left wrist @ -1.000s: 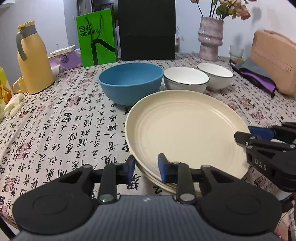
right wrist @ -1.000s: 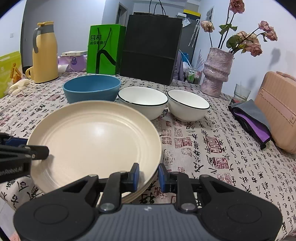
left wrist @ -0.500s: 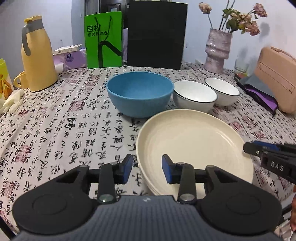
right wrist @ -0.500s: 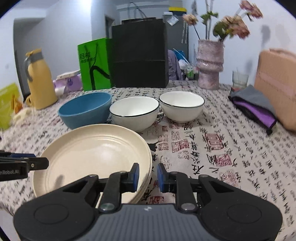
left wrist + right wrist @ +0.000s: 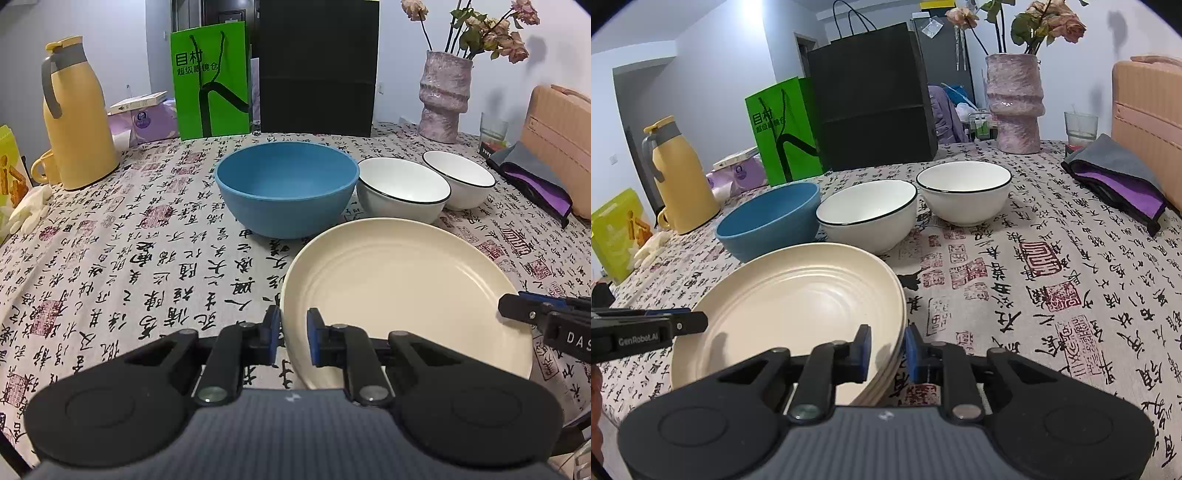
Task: Organize plates and bowls
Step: 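Pull both open grippers back up from the plate stack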
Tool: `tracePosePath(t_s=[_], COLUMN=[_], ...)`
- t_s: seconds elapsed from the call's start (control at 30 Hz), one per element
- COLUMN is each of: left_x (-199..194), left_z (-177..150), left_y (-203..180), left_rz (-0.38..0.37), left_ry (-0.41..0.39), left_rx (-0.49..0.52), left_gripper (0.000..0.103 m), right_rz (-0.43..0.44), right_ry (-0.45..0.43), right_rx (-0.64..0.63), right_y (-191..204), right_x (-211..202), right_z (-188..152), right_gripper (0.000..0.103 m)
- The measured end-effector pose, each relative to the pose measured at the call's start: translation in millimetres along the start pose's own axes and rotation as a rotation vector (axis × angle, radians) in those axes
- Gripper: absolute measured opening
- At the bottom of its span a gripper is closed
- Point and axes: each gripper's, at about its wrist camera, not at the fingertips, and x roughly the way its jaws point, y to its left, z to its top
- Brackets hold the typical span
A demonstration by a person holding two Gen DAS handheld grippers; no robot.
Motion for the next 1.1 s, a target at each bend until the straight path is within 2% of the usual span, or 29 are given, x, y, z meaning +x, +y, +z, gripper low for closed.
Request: tracePosePath(t_s=[0.17, 0.3, 0.37, 0.4, 0.43, 0.47, 0.5, 0.53, 0.57, 0.6, 0.63, 0.77, 1.1], left_x=[1, -3, -10, -14, -19, -24, -29, -35, -40, -45, -50, -65, -75], left_z=[0, 2, 2, 1, 1, 1, 1, 0, -1, -3, -4, -10, -25], left_y=[2, 11, 17, 19, 22, 25, 27, 30, 33, 37, 40, 51, 69], left_rz=[-0.007, -0.045, -0.05, -0.048, -0.044, -0.037, -0.03, -0.028, -0.03, -0.037, -0.046, -0.037, -0.02], left_ry=[-0.003, -0.013, -0.049, -0.068, -0.094, -0.12, -0.149, -0.183, -0.21, -0.243, -0.274, -0.354, -0.377], left_rx=[-0.007, -0.052, -0.066, -0.071, -0.076, -0.079, -0.079, -0.083, -0.091, -0.105, -0.119, -0.147, -0.173], left_gripper=[0.016, 0.017, 0.022, 0.035, 0.05, 0.056, 0.063, 0.077, 0.086, 0.103, 0.103, 0.103, 0.103], right_rz=[0.003, 0.032, 0.049, 0.057, 0.072, 0.085, 0.097, 0.106, 0.113, 0.117, 0.118, 0.108, 0.1], right_ry=[-0.001, -0.014, -0.03, -0.037, -0.047, -0.057, -0.073, -0.09, -0.109, -0.13, -0.151, -0.198, -0.208], right_rx=[0.005, 0.043, 0.061, 0.067, 0.076, 0.083, 0.086, 0.083, 0.078, 0.072, 0.067, 0.04, 0.015], right_y=[-1, -6, -9, -11, -12, -13, -13, -12, -11, -9, -8, 0, 13], right_x=[0, -4, -7, -8, -9, -11, -13, -15, -17, -20, -23, -29, -34], right_z=[0, 1, 2, 2, 3, 3, 3, 3, 3, 3, 3, 3, 1], right_gripper=[0.018, 0.02, 0.021, 0.023, 0.034, 0.042, 0.059, 0.076, 0.083, 0.097, 0.103, 0.103, 0.103])
